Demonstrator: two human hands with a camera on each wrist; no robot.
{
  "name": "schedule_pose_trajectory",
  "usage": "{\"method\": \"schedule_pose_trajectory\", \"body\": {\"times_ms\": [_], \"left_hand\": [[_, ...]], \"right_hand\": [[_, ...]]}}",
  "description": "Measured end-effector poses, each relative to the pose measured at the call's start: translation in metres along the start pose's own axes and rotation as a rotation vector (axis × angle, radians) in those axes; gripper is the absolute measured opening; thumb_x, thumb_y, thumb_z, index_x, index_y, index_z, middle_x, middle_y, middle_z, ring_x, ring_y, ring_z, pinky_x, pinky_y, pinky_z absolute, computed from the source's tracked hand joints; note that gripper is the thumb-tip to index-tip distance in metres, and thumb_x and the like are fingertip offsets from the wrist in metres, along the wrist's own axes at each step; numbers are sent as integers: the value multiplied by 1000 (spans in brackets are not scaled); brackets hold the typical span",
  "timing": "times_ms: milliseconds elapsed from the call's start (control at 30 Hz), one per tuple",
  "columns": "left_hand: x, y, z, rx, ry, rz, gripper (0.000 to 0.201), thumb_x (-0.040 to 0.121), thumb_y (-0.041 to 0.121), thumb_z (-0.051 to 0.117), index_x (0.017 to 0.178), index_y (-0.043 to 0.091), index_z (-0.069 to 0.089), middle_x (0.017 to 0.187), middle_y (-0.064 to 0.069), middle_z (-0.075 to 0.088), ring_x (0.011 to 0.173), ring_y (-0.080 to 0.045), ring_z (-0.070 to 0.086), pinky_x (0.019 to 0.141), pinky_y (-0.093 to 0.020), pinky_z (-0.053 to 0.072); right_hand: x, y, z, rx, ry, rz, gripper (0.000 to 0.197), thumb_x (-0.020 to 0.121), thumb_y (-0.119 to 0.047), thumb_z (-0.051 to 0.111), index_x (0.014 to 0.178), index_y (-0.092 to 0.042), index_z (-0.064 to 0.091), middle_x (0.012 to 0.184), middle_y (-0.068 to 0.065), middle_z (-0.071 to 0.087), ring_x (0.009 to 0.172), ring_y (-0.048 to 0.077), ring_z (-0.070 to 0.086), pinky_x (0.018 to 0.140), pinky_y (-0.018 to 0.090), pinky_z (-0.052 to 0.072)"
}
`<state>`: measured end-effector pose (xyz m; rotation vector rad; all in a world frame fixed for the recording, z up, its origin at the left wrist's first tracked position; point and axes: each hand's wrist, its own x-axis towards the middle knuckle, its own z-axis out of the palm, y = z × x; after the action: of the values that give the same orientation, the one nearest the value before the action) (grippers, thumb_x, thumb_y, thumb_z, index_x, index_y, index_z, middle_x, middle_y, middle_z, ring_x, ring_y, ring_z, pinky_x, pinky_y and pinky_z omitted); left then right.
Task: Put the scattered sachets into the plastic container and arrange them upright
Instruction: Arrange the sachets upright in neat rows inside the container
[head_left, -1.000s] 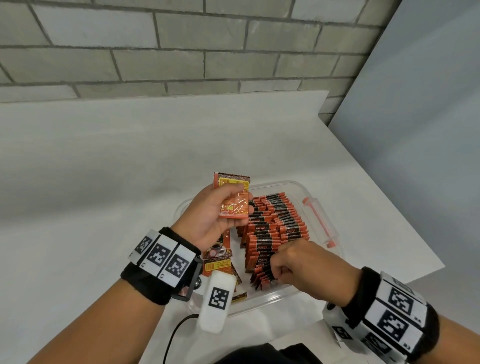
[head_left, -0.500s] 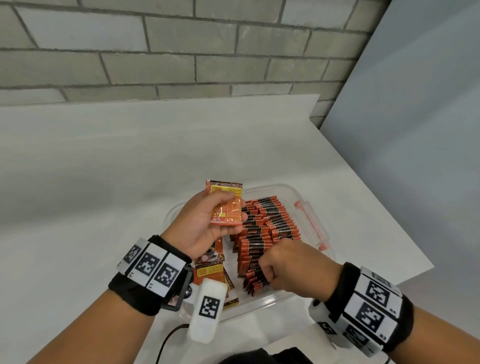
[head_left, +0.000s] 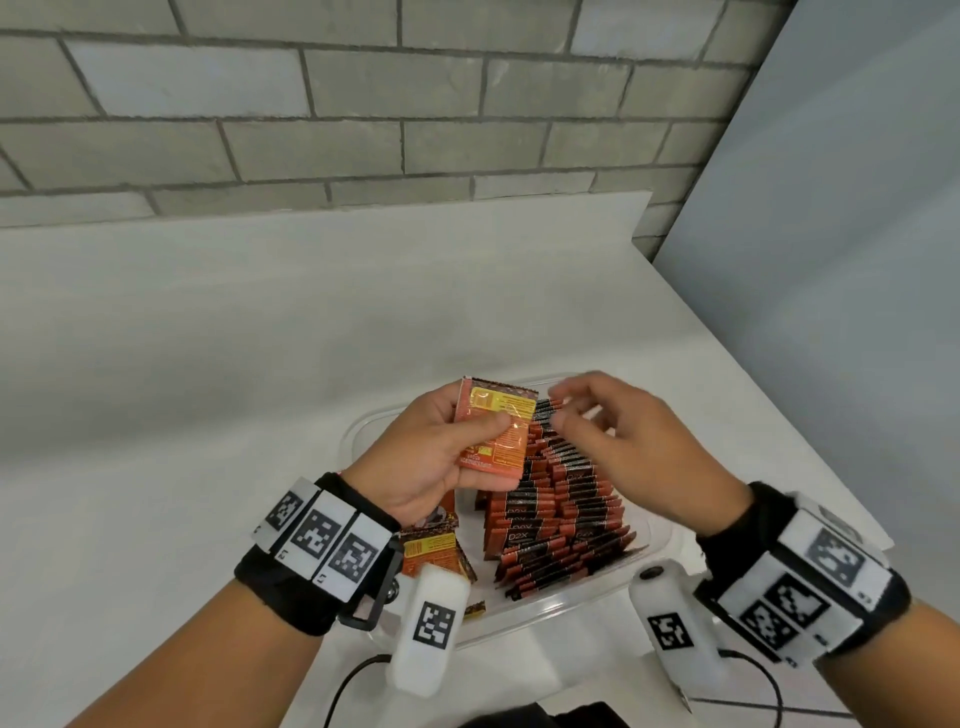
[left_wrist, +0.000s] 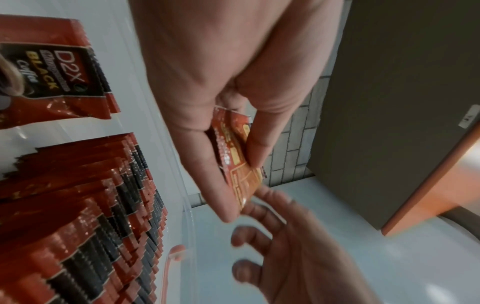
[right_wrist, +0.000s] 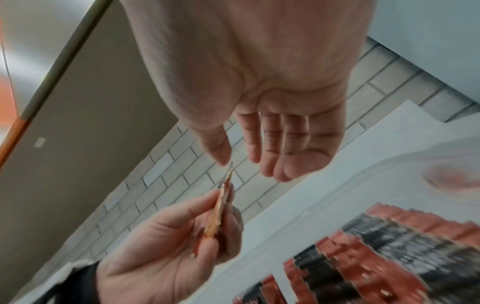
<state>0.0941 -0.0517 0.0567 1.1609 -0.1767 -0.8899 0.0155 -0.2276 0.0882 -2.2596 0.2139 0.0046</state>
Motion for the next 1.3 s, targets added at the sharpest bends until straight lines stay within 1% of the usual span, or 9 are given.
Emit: {"method": "schedule_pose_trajectory", "body": {"times_ms": [133,267,433,667,867,1033,1133,1200,1300], "left_hand": [[2,3,14,54,5,37,37,76,24,65,110,9,62,106,-14,70,93,-24,70,75,-38,60],[7,9,14,-180,144,-26,52,85,44,55,120,6,53,111,-23,66,95,-37,69,76,-40,60],[12,6,10,-199,193,32,43,88,-1,58,130,5,48,107,-22,68,87,-29,70,66,-33,60],[15,-1,15,40,161,48,23,87,-3,59,109,0,62,99,-18,72,80,-23,71,72,-32,59],[12,-5,25,82,54,-21,20,87,12,62,104,2,65,98,-16,70,88,-25,68,84,-39,57],[8,-1,8,174,333,-57,18,91,27,61,101,13,62,88,-6,61,74,-15,57,67,-30,49],[4,-1,-4,96,413,-191,16,92,31,59,98,16,57,83,-4,54,73,-17,53,71,-35,49],[3,-3,-6,68,401,-283,23,91,33,58,105,15,55,88,-7,54,81,-23,56,79,-42,51],[6,-9,-6,24,363,-367,41,90,34,58,124,13,47,100,-14,50,110,-43,54,91,-53,47]], "right_hand": [[14,-7,-2,-25,53,-105,9,85,-25,68,91,-29,63,85,-10,64,70,7,60,63,17,48],[13,-4,-1,4,304,-269,14,82,-9,71,77,-20,64,77,-9,61,72,7,58,62,12,43],[7,13,7,-214,129,-285,10,79,-19,75,89,-20,72,82,-13,48,70,1,49,65,11,36],[15,16,1,-171,197,-276,29,87,-25,66,116,-28,62,98,-18,47,89,-15,46,76,0,33],[24,10,-10,-189,-44,-261,36,92,-14,58,126,-26,58,96,-16,57,84,-4,54,77,5,39],[4,24,-27,-197,-231,-235,18,95,-10,52,103,-23,63,97,-11,59,86,2,56,74,14,43],[-13,37,-32,-256,-325,-240,19,94,-5,52,94,-23,59,83,-14,60,75,7,56,70,24,44],[-22,42,-36,-292,-378,-221,21,95,-6,51,93,-26,58,79,-14,62,69,10,57,66,27,46],[-28,44,-37,-337,-470,-211,22,96,-6,48,95,-27,56,81,-28,59,72,2,57,62,15,43]]}}
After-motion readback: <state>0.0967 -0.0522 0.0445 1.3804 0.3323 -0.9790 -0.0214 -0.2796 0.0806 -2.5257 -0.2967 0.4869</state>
